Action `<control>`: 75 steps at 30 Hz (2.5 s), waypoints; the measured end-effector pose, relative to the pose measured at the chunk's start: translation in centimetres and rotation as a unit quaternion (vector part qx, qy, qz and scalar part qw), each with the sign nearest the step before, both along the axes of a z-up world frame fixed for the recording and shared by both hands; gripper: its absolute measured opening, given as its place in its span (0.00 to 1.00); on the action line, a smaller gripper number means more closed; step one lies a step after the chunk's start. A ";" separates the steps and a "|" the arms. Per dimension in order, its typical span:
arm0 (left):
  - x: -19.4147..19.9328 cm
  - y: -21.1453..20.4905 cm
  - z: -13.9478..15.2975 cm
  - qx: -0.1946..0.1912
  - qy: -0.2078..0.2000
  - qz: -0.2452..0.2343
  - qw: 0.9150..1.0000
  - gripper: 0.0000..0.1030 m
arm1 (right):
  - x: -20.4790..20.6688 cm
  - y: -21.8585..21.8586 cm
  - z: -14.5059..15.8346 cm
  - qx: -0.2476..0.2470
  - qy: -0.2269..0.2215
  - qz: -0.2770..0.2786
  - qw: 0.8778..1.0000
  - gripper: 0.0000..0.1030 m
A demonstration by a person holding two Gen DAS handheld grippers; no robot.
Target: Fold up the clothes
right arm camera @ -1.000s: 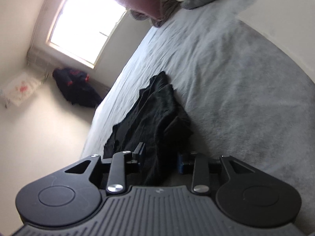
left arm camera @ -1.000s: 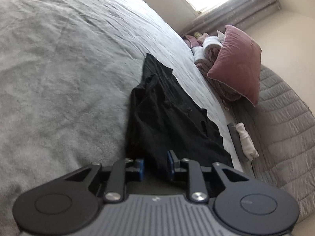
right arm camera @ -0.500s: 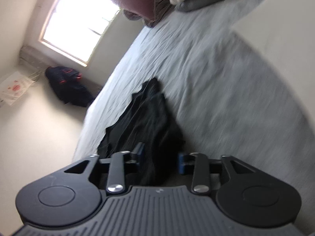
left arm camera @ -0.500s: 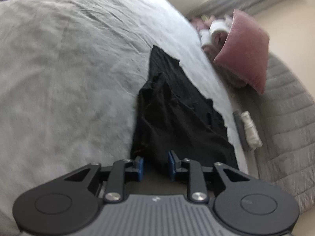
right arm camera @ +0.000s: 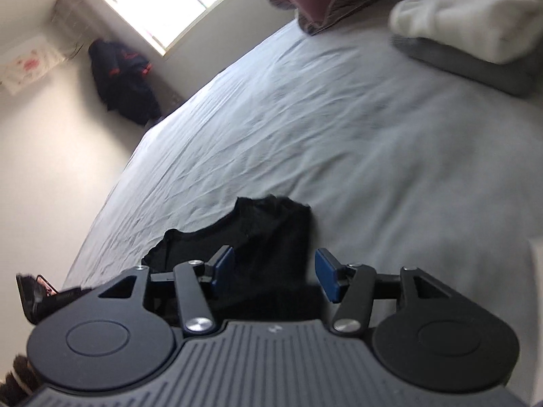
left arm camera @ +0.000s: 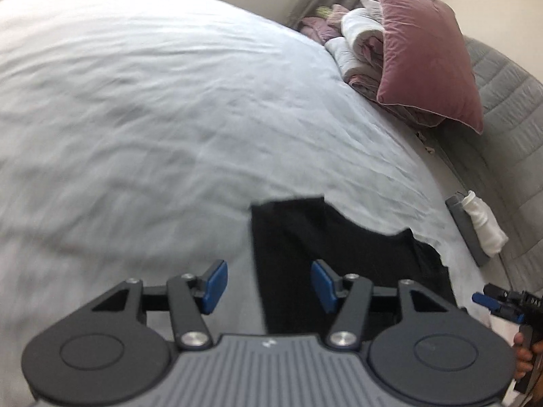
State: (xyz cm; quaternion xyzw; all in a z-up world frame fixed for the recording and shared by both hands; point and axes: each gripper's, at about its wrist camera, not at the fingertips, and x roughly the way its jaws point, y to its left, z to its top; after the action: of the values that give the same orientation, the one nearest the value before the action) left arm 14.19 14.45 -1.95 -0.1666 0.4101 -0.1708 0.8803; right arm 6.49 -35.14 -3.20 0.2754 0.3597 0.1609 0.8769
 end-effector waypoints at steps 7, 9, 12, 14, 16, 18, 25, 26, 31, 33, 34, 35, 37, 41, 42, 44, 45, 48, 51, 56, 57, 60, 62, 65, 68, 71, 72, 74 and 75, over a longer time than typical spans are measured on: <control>4.2 -2.4 -1.0 0.022 -0.033 -0.038 0.998 0.53 | 6.0 1.8 -1.2 -0.029 -0.007 0.049 0.998 0.56; 5.0 -3.0 -1.3 0.030 -0.032 -0.053 0.998 0.53 | 7.2 2.5 -1.4 -0.045 -0.006 0.060 0.997 0.56; 6.1 -3.8 -1.5 0.038 -0.034 -0.072 0.996 0.52 | 8.6 3.5 -1.9 -0.068 -0.006 0.080 0.994 0.56; 6.6 -4.3 -1.5 0.040 -0.036 -0.084 0.995 0.51 | 9.4 4.2 -2.1 -0.081 -0.008 0.095 0.992 0.56; 7.2 -4.9 -1.4 0.043 -0.036 -0.097 0.994 0.47 | 9.9 5.0 -2.2 -0.096 -0.013 0.110 0.989 0.56; 7.5 -5.8 -1.2 0.061 -0.040 -0.108 0.991 0.42 | 10.3 5.9 -2.2 -0.118 -0.017 0.123 0.985 0.56; 7.8 -8.3 -1.4 0.108 -0.042 -0.134 0.984 0.05 | 11.0 9.1 -2.1 -0.206 -0.038 0.163 0.964 0.50; 7.7 -8.5 -1.4 0.111 -0.045 -0.129 0.984 0.04 | 11.0 9.7 -2.2 -0.223 -0.042 0.168 0.959 0.33; 6.1 -9.0 -0.3 0.127 -0.081 -0.112 0.982 0.03 | 10.7 10.6 -1.5 -0.247 -0.052 0.162 0.954 0.08; 5.5 -8.9 0.7 0.122 -0.096 -0.103 0.983 0.03 | 10.2 10.6 -0.8 -0.252 -0.061 0.153 0.954 0.07; 5.1 -8.7 1.2 0.118 -0.102 -0.099 0.983 0.03 | 10.0 10.5 -0.4 -0.253 -0.067 0.149 0.954 0.07; 4.7 -8.6 1.7 0.114 -0.108 -0.096 0.983 0.03 | 9.6 10.3 0.1 -0.253 -0.072 0.144 0.954 0.07; 3.8 -8.3 2.7 0.106 -0.120 -0.092 0.983 0.03 | 8.8 9.9 1.1 -0.252 -0.084 0.135 0.955 0.07; 1.4 -7.5 4.6 0.091 -0.145 -0.085 0.982 0.03 | 6.8 9.6 3.1 -0.256 -0.111 0.125 0.952 0.07; 0.8 -7.3 5.0 0.086 -0.150 -0.084 0.981 0.03 | 6.2 9.6 3.6 -0.257 -0.118 0.124 0.951 0.07; -0.6 -7.0 5.7 0.078 -0.161 -0.084 0.980 0.03 | 5.1 9.6 4.6 -0.259 -0.131 0.122 0.949 0.07; -1.5 -6.9 6.0 0.076 -0.167 -0.086 0.979 0.03 | 4.4 9.6 5.0 -0.260 -0.138 0.122 0.948 0.07; -4.1 -6.5 6.7 0.073 -0.183 -0.094 0.976 0.03 | 2.1 9.7 6.1 -0.265 -0.159 0.120 0.943 0.07; -6.7 -6.0 6.8 0.069 -0.193 -0.105 0.973 0.03 | -0.5 9.7 6.5 -0.268 -0.173 0.124 0.939 0.07; -11.1 -5.2 6.2 0.063 -0.198 -0.122 0.970 0.03 | -4.4 10.0 6.1 -0.278 -0.183 0.128 0.934 0.07; -11.9 -5.1 6.0 0.062 -0.197 -0.126 0.970 0.03 | -5.2 9.9 5.8 -0.277 -0.183 0.128 0.934 0.07; -14.1 -4.8 4.9 0.056 -0.190 -0.143 0.970 0.03 | -7.1 9.7 5.0 -0.272 -0.183 0.128 0.936 0.07; -15.1 -4.8 3.9 0.056 -0.181 -0.154 0.970 0.03 | -8.2 9.5 4.1 -0.271 -0.176 0.131 0.937 0.07; -16.3 -4.8 1.8 0.060 -0.160 -0.173 0.970 0.03 | -9.6 9.4 2.3 -0.270 -0.159 0.138 0.939 0.07; -17.2 -4.8 -0.1 0.067 -0.146 -0.186 0.969 0.03 | -10.3 8.9 0.2 -0.255 -0.136 0.142 0.947 0.07; -17.6 -5.1 -1.6 0.088 -0.122 -0.217 0.965 0.04 | -10.9 8.5 -1.6 -0.236 -0.117 0.147 0.953 0.09; -17.8 -5.3 -1.9 0.098 -0.116 -0.231 0.961 0.04 | -11.0 8.5 -1.8 -0.233 -0.112 0.152 0.954 0.11; -18.5 -5.2 -1.9 0.107 -0.118 -0.249 0.955 0.05 | -11.1 8.3 -2.0 -0.222 -0.104 0.162 0.956 0.16; -18.7 -5.0 -1.6 0.104 -0.115 -0.256 0.954 0.08 | -11.2 8.0 -1.8 -0.212 -0.100 0.166 0.958 0.17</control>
State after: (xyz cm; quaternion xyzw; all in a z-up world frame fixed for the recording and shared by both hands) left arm -4.49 9.44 -3.59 0.0567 0.3503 -0.3649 0.8608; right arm -4.76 -27.17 -5.02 0.0024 0.3366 0.2509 0.9076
